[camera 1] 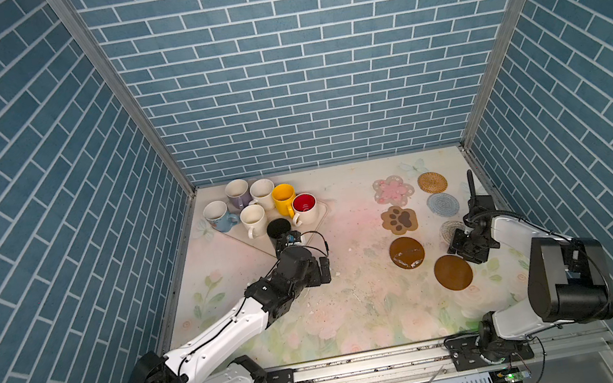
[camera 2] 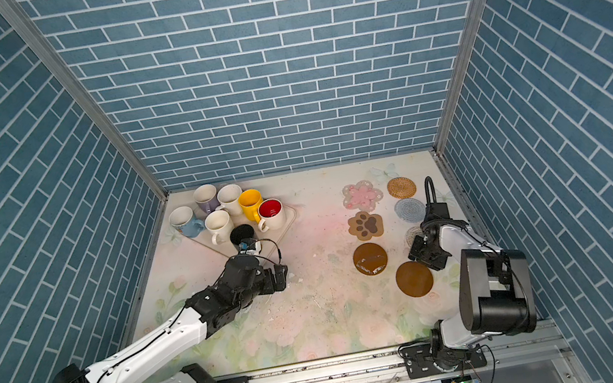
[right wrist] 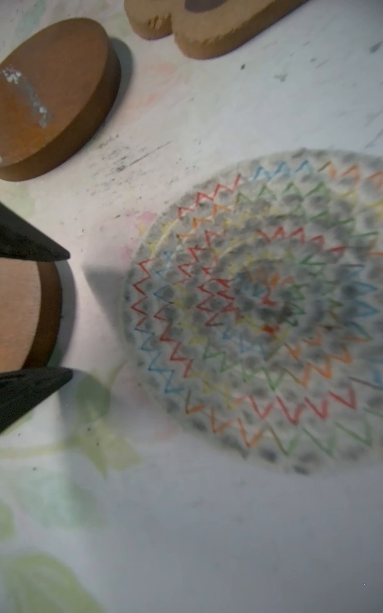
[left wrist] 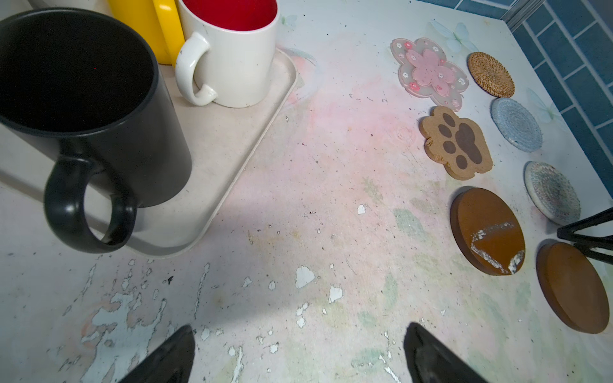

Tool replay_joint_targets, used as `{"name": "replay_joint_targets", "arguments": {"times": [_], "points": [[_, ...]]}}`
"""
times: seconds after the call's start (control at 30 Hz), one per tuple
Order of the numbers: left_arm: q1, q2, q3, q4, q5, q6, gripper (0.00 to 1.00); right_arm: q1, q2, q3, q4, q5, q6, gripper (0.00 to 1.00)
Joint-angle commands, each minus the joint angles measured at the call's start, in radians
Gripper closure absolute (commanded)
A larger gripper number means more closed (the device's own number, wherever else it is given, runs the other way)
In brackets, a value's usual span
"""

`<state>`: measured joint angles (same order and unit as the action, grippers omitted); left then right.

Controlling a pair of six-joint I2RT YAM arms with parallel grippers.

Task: Place cups on coasters
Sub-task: Move the coaster to the bottom-right of the table.

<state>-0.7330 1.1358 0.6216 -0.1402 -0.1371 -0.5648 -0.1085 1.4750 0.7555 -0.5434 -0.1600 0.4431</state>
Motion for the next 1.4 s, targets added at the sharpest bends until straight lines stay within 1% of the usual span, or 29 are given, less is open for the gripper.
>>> {"name": "replay_joint_targets", "arguments": {"times": [0.0, 0.17, 0.5, 0.63, 0.8, 0.97, 1.07, 1.2, 1.3, 1.37], "points": [[0.004, -0.012, -0.019, -0.011, -0.01, -0.004, 0.01, 0.03, 0.024, 0.015, -0.062, 0.009, -0.016, 0.48], [0.004, -0.012, -0.02, -0.006, -0.007, -0.007, 0.01, 0.071, -0.003, -0.012, -0.051, 0.009, 0.037, 0.49], [0.004, -0.008, -0.02, -0.005, -0.007, -0.009, 0.01, 0.133, -0.012, -0.041, -0.002, -0.073, 0.156, 0.51], [0.004, -0.003, -0.014, -0.007, -0.007, -0.006, 0.01, 0.162, -0.032, -0.025, -0.01, -0.082, 0.188, 0.51], [0.004, 0.0, -0.011, -0.005, -0.003, -0.001, 0.01, 0.161, -0.112, 0.024, -0.064, -0.079, 0.189, 0.44], [0.003, 0.009, -0.002, -0.005, 0.004, 0.005, 0.01, 0.141, -0.177, 0.056, -0.178, 0.001, 0.165, 0.38], [0.004, 0.007, 0.0, -0.006, 0.005, 0.011, 0.01, 0.121, -0.203, 0.026, -0.193, 0.026, 0.158, 0.33], [0.004, 0.009, 0.005, -0.016, -0.002, 0.022, 0.01, 0.089, -0.239, -0.033, -0.175, 0.06, 0.166, 0.31], [0.004, 0.006, 0.012, -0.029, 0.003, 0.023, 0.01, 0.067, -0.244, -0.069, -0.146, 0.046, 0.164, 0.31], [0.004, -0.001, 0.009, -0.029, 0.004, 0.022, 0.01, 0.066, -0.231, -0.088, -0.115, 0.01, 0.151, 0.29]]}}
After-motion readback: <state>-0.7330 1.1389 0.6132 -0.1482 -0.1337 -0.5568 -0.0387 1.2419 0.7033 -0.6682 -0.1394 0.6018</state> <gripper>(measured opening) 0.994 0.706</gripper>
